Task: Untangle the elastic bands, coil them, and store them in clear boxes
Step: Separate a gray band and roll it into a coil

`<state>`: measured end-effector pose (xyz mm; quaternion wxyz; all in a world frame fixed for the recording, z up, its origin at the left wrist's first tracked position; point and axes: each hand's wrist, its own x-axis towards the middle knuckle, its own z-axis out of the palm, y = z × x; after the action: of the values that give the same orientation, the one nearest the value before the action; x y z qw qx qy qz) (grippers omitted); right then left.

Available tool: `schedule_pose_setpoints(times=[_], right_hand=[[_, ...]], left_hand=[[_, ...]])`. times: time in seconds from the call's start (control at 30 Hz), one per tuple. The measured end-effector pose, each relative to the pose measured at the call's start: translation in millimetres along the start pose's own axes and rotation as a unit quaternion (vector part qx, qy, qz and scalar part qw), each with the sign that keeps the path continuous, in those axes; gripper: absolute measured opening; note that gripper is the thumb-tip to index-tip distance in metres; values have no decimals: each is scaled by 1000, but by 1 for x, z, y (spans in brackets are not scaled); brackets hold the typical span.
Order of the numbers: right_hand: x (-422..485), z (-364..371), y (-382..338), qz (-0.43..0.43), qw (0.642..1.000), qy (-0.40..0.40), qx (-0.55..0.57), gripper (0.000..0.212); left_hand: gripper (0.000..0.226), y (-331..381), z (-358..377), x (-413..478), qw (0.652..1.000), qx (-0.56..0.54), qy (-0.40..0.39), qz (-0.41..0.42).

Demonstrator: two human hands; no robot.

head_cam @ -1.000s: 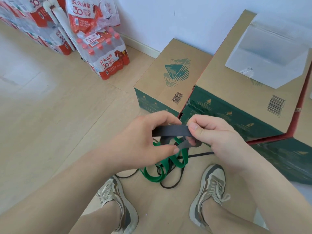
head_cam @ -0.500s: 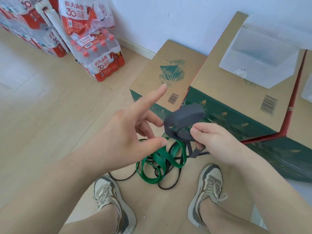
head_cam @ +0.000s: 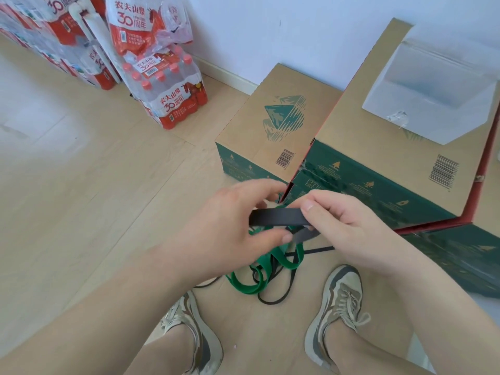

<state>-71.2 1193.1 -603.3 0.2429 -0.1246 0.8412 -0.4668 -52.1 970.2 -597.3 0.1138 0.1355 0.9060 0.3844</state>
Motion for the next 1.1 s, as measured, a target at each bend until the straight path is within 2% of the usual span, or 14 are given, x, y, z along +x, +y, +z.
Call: schedule_pose_setpoints(times=[0.07,0.17,0.23,0.37,0.43,0.53,0.67,0.77,0.93,1.0,1.1], right_hand=[[0,0,-2,-5,1000,-5,22,55],[0,-2,-2,11,999,12,46,44],[-1,-6,0,31,998,23,49,42],[-2,-9,1,68,997,12,30,41],[-1,-7,5,99,995,-9,-18,40],[1,-2,9,133,988,-33,-74,44],[2,-1,12,151,982,-43,-103,44],[4,-3,14,153,982,-19,-111,44],[3,-6,17,152,983,-30,-94,36],[3,-4,14,125,991,-40,-27,26],[0,4,3,48,986,-55,149,27]], left_hand=[[55,2,2,1,1000,-1,-9,12],[34,0,-1,3,999,-33,-24,-4],[29,0,-4,3,998,-55,-21,4],[25,2,-9,2,997,-78,-11,-11],[23,0,-10,2,997,-71,-5,-1],[31,-2,-11,1,998,-55,18,17],[32,1,-6,0,996,-73,-21,39],[36,-3,-5,1,998,-43,-52,14],[24,0,-7,1,999,-10,47,19],[19,2,-9,1,997,-21,65,41],[15,5,-7,1,994,-31,57,85]])
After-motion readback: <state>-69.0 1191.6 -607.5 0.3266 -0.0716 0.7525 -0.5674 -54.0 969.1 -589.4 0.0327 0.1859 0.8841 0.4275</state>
